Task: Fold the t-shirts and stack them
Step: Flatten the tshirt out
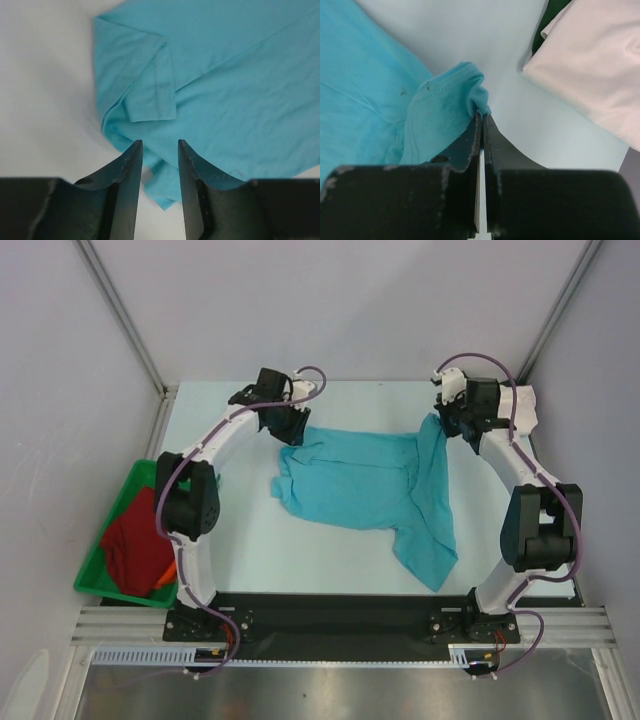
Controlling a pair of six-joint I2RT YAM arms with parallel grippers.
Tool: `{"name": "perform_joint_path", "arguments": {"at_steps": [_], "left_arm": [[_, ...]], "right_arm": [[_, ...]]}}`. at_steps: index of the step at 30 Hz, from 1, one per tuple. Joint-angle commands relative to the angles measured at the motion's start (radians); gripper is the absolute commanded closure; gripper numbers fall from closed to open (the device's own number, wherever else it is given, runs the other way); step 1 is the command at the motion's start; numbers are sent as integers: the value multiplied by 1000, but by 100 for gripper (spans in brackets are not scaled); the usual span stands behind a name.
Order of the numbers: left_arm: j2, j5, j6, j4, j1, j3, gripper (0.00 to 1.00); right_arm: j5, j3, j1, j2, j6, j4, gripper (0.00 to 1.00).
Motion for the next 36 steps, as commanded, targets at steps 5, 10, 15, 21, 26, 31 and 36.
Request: {"name": "perform_joint_path", "arguments": {"at_steps": [5, 10, 15, 21, 26, 31, 36], "left_arm": [[80, 71, -1, -46, -48, 48, 57], [175, 61, -2, -98, -81, 142, 57], [229, 22, -4, -98, -88, 170, 58], [251, -18, -7, -82, -88, 185, 59], [231, -24, -2, -68, -88, 194, 66], [224, -47, 2, -60, -88, 196, 67], [261, -79, 10, -57, -87, 197, 67]], "right_arm": [[-23, -36, 4, -43, 29, 26, 100], [-21, -27, 4, -29, 25, 30, 100], [-21, -25, -1, -26, 25, 30, 100], [-30, -28, -1, -26, 34, 32, 100], [-30, -27, -1, -20, 34, 35, 100], [-33, -31, -1, -18, 37, 37, 100], [-32, -25, 1, -10, 35, 41, 100]]}}
